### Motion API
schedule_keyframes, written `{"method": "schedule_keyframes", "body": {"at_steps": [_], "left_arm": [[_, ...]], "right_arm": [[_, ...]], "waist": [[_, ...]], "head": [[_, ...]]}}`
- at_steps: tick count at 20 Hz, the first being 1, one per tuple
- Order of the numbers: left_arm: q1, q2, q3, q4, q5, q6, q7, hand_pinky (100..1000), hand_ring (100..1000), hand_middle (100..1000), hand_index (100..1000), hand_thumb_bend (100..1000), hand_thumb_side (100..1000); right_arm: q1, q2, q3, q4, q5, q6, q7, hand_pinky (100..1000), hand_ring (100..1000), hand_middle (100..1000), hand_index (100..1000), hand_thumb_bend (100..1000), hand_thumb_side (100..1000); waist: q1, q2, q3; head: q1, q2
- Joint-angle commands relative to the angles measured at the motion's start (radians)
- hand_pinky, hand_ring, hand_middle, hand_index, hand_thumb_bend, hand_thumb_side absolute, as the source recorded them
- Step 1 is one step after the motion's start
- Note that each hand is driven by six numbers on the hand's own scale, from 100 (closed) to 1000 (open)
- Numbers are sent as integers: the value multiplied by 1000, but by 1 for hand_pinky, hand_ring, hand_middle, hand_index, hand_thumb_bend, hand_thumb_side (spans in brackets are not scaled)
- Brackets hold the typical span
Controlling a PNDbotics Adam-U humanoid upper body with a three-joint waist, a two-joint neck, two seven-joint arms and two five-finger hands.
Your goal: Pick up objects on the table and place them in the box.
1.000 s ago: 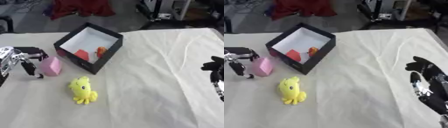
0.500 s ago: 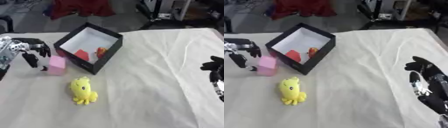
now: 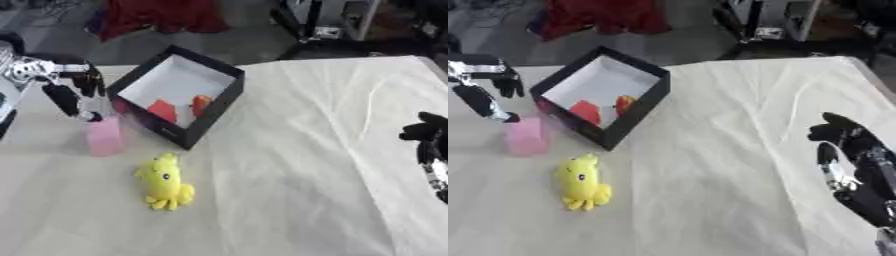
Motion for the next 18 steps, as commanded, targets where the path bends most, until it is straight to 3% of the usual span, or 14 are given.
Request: {"method": "schedule_keyframes", "body": {"at_steps": [1, 5, 6, 9, 14, 18], "left_arm": [[-28, 39, 20, -27, 14, 15, 0, 768, 617, 513, 687, 525, 218], [-27, 41, 15, -28, 18, 27, -33, 779, 653, 592, 772, 644, 275], [-26, 42, 11, -26, 16, 28, -46, 784, 674, 635, 809, 762, 318], [-22, 40, -5, -20, 0, 27, -84, 798, 728, 718, 871, 873, 337], [-15, 13, -28, 3, -53, 15, -120, 804, 746, 748, 892, 913, 319], [-9, -14, -40, 28, -74, 0, -125, 800, 738, 737, 881, 883, 313]], "right_arm": [[-10, -11, -8, -8, -3, -1, 2, 892, 742, 705, 884, 100, 507], [-10, -11, -9, -7, -4, -2, 4, 890, 743, 705, 884, 100, 508], [-10, -11, -9, -7, -4, -2, 4, 890, 743, 705, 884, 100, 508], [-10, -11, -9, -6, -5, -2, 5, 890, 743, 704, 884, 100, 507], [-10, -9, -8, -4, -5, -2, 7, 889, 743, 703, 884, 100, 506], [-9, -8, -9, -3, -4, -2, 8, 890, 743, 703, 884, 100, 506]], "waist": [[4, -26, -1], [6, -28, -2], [6, -28, -2], [8, -28, -3], [7, -28, -4], [5, -27, -5]], "head": [[-4, -2], [-3, -2], [-3, -2], [-2, -2], [-2, -2], [-1, -2]]}}
